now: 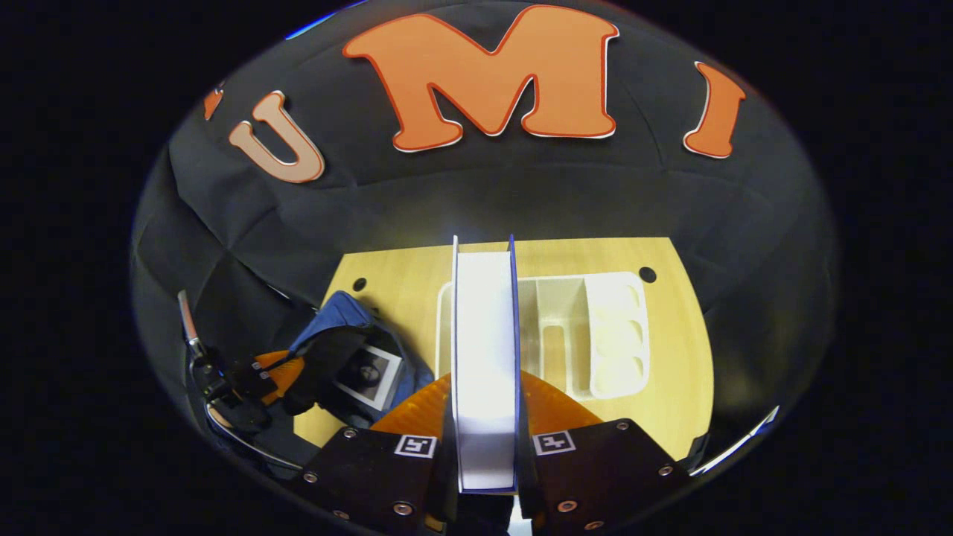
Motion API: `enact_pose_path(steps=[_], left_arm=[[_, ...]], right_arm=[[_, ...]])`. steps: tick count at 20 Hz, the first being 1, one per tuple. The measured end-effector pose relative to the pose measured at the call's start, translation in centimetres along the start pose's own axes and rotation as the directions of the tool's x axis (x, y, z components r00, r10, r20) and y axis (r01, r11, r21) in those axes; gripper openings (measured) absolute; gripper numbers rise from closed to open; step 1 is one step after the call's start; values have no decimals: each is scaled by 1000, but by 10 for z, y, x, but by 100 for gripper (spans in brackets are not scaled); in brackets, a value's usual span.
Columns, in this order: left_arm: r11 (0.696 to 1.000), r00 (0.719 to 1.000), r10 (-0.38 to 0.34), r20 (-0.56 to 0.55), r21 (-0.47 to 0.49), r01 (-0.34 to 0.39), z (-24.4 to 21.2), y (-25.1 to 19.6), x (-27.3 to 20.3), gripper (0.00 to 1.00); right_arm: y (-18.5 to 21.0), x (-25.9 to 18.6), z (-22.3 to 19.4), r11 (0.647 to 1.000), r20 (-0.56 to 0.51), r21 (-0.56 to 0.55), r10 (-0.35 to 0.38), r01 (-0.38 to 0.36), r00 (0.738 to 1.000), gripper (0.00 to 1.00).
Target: Open the schoolbag, grab two books from the bookshelf and put them into the schoolbag.
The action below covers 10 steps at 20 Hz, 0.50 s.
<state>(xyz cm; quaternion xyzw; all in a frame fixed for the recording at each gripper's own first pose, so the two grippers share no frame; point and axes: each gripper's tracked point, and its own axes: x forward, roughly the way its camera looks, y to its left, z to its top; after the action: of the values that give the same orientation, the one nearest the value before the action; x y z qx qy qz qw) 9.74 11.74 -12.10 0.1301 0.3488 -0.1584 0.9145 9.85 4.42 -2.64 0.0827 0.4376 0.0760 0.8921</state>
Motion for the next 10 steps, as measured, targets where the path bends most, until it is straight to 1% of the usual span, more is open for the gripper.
enact_pose_path(steps=[2,4,7,9,10], left_arm=[[1000,1000,7,-5,6,-7,2,-1,1,3],[1000,1000,5,-4,13,-5,3,-5,0,3],[1000,1000,2,-18,28,-1,1,-10,1,3],[999,1000,5,-20,35,-5,1,-10,1,3],[999,1000,12,-21,34,-11,0,-8,1,3]], right_arm=[[18,6,-13,990,-4,102,98,-97,995,32],[32,27,-33,968,-19,192,171,-164,985,32],[52,60,-67,939,-59,279,224,-199,973,30],[73,70,-83,908,-64,327,297,-261,953,30],[83,73,-92,894,-56,348,321,-282,946,30]])
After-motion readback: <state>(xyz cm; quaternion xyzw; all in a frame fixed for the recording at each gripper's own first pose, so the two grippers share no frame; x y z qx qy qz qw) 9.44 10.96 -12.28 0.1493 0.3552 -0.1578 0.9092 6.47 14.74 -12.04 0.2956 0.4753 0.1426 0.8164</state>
